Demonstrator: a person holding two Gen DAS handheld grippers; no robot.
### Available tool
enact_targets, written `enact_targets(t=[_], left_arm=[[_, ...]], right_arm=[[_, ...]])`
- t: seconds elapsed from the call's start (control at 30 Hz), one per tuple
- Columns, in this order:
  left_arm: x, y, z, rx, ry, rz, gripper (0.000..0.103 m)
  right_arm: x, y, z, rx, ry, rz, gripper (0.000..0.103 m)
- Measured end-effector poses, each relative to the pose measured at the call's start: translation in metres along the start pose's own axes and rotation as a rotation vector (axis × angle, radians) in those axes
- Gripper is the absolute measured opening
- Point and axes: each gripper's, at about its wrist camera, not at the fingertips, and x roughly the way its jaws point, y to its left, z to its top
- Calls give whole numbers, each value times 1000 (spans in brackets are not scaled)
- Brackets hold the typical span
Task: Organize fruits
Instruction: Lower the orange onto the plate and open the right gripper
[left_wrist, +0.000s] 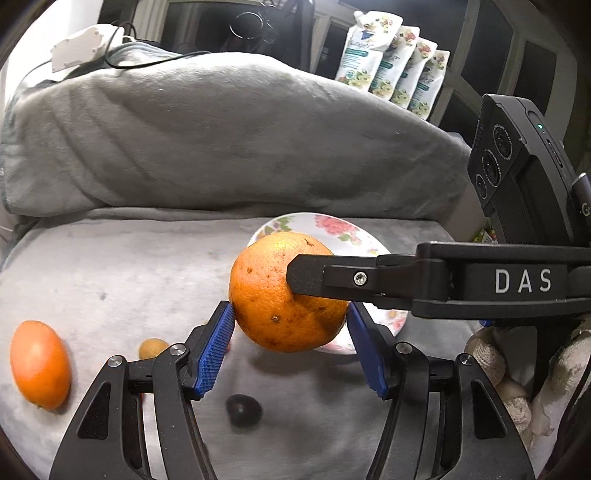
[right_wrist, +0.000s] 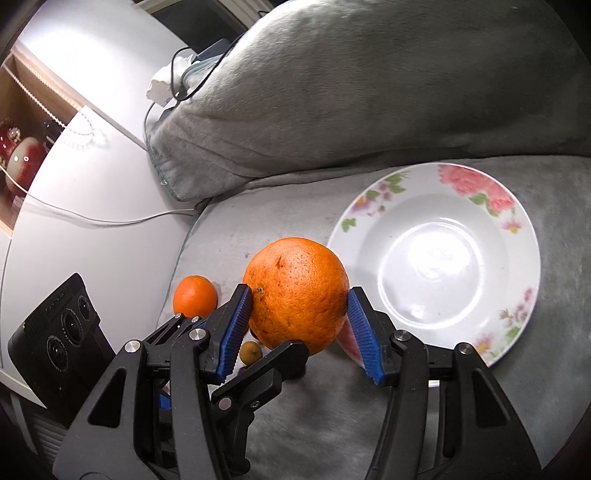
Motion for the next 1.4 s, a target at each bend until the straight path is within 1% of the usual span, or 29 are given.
enact_targets(t=[0.4, 0.57, 0.6, 0.63, 0.7, 0.77, 0.83, 0.93, 1.07, 1.23, 1.4], left_arm=[[21, -14, -5, 23, 53, -28, 62], [26, -13, -3, 30, 64, -34, 62], [25, -13, -2, 34, 62, -29, 62], [24, -13, -2, 40, 59, -26, 62], [19, -11, -2, 48, 48, -19, 62], [12, -9, -2, 54, 28, -6, 62], [4, -5, -1, 55, 8, 6, 62], [-7, 3, -2, 43, -10, 17, 62], [-23, 13, -5, 31, -41, 36, 62], [-45, 28, -9, 5, -92, 41, 62], [-62, 40, -14, -23, -128, 52, 62]], right_arm=[[-4, -24, -8, 47, 13, -23, 56], [-4, -28, -7, 54, 14, -14, 56], [-5, -28, -6, 51, 3, -13, 56], [-12, -26, -5, 37, -30, -11, 56], [-25, -23, -2, 11, -86, -42, 58], [-36, -21, 0, -15, -128, -61, 65], [-49, -21, 2, -22, -176, -82, 78], [-65, -23, 3, -36, -233, -95, 83], [-78, -26, 2, -59, -274, -130, 84], [-90, -32, 0, -53, -304, -129, 84], [-88, -26, -4, -77, -320, -146, 84]])
